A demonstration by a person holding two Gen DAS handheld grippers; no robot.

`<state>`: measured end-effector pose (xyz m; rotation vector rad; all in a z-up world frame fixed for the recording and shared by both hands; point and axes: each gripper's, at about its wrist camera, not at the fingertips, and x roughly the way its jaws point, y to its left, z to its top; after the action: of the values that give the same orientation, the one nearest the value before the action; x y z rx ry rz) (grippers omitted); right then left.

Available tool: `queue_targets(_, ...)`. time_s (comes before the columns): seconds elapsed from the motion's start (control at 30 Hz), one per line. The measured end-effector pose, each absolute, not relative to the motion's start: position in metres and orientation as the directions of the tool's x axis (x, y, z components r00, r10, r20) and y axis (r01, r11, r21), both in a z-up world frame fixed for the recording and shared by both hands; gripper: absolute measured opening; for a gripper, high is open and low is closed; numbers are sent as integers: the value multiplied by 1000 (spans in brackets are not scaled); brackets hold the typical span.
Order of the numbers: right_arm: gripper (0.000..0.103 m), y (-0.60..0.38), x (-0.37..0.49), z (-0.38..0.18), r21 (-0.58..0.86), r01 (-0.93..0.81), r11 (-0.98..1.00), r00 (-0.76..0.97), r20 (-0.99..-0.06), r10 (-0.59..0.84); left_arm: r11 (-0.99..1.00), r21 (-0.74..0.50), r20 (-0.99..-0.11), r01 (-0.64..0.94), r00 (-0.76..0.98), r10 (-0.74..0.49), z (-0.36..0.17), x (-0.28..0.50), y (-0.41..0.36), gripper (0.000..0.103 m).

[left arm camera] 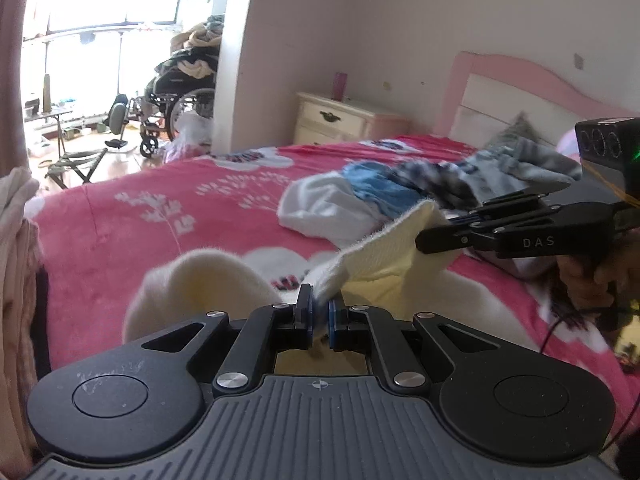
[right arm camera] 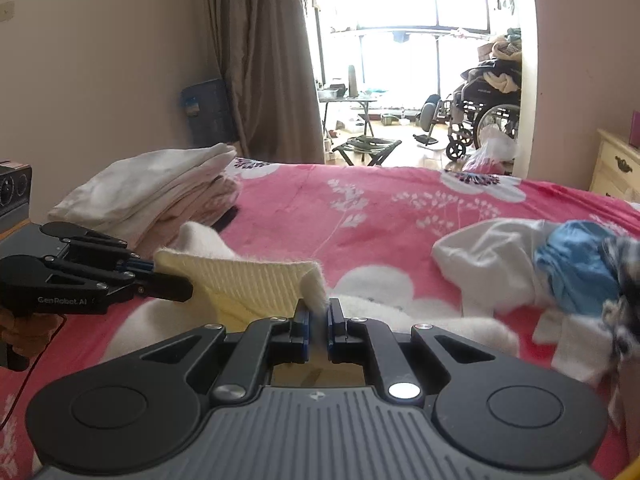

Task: Fold clothes
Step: 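Grasp the ribbed edge with the left gripper and lift it with both grippers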

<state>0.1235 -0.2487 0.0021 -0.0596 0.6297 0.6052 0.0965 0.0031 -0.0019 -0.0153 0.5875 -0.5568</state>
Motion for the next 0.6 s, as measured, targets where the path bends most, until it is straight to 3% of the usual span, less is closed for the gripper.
queue_targets(0.6, 9, -250, -23, -8, 134, -598, 790, 522, -683, 511, 753, -168, -568, 636, 561, -601, -6, -36, -2, 5)
